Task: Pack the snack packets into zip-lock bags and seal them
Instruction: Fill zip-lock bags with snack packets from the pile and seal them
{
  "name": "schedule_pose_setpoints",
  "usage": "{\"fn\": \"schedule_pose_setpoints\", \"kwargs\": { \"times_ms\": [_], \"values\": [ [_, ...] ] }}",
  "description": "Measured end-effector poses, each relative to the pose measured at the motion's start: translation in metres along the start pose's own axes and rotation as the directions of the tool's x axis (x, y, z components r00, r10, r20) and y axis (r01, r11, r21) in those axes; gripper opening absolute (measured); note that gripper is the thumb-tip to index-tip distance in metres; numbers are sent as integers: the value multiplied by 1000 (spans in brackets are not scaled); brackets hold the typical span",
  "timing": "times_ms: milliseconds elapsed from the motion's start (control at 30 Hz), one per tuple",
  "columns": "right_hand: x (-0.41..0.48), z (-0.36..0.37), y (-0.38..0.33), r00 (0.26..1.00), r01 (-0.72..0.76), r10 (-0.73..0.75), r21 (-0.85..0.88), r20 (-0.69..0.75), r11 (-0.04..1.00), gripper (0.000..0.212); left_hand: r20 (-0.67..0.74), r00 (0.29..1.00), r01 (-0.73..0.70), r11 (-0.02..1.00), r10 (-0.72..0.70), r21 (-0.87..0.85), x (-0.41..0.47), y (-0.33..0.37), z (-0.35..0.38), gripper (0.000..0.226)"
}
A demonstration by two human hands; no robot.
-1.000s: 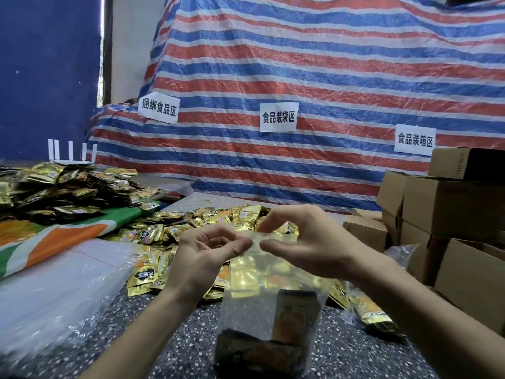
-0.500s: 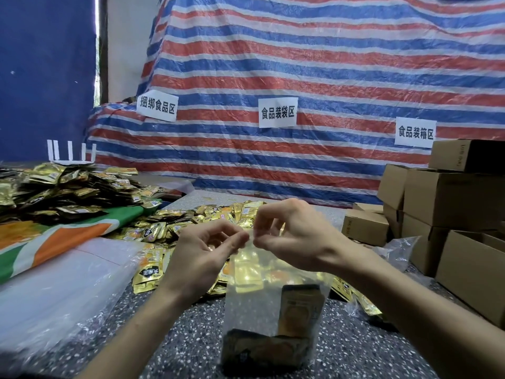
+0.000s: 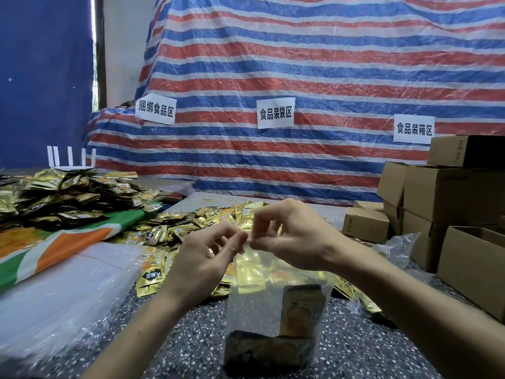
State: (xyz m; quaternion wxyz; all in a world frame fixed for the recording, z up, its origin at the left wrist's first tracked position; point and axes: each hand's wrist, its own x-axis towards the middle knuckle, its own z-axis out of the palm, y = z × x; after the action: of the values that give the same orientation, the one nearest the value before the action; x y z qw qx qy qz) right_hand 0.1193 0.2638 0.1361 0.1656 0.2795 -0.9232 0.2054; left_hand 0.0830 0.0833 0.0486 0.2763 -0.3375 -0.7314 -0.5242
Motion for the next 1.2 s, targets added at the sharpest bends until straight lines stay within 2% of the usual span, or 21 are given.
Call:
{"fn": "schedule_pose_setpoints", "kwargs": {
  "times_ms": [167, 267, 467, 867, 1200],
  "values": [
    [0, 0, 0, 1000, 11, -11, 61, 2, 998, 12, 78, 996, -43, 997, 38, 66, 3, 3, -5, 25],
    [-1, -2, 5, 999, -25, 22, 123, 27, 992, 15, 32, 998, -60, 993, 57, 98, 2, 4, -5, 21],
    [-10, -12, 17, 992, -98, 87, 129, 88, 987, 12, -59, 996, -55, 993, 62, 101, -3, 10, 6, 24],
    [-35, -28, 46, 983, -181, 173, 152, 59, 972, 10, -111, 992, -50, 996, 58, 70, -4, 11, 19, 21],
    [-57, -35, 73, 988, -141, 148, 153, -35, 978, 13, -114, 992, -47, 996, 56, 82, -3, 17, 25, 19]
  ]
}}
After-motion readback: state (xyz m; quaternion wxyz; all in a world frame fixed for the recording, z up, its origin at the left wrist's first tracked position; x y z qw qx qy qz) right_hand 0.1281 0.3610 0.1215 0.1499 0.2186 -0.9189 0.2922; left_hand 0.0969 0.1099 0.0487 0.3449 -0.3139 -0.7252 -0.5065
